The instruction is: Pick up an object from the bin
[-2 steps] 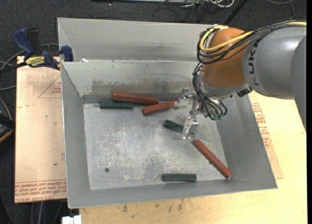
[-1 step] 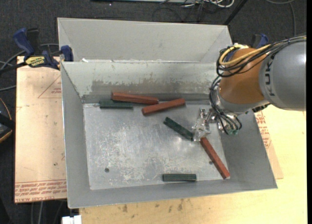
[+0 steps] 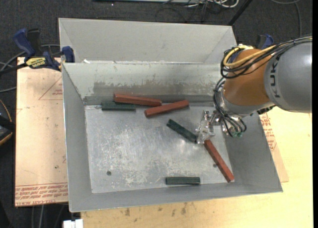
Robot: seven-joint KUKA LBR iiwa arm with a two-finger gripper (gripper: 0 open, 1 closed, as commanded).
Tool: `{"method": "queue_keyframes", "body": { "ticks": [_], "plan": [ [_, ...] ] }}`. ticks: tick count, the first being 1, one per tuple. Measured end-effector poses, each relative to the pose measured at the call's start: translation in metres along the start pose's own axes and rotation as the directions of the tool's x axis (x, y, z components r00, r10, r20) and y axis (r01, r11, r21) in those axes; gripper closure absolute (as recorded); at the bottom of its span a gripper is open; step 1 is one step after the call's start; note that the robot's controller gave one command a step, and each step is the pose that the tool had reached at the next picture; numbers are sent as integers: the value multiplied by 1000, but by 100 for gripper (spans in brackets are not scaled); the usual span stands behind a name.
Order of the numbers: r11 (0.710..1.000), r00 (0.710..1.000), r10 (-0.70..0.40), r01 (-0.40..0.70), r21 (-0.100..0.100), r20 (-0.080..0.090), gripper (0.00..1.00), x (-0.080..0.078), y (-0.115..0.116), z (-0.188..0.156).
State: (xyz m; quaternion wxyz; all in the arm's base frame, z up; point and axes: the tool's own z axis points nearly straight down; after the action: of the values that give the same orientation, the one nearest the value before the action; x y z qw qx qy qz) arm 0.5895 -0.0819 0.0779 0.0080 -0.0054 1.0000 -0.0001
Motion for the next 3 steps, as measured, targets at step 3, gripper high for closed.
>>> {"method": "queue_keyframes", "body": {
  "ticks": [3],
  "plan": [
    [990,990,-140,140,0,-9,0,22,5,-20]
  ]
}}
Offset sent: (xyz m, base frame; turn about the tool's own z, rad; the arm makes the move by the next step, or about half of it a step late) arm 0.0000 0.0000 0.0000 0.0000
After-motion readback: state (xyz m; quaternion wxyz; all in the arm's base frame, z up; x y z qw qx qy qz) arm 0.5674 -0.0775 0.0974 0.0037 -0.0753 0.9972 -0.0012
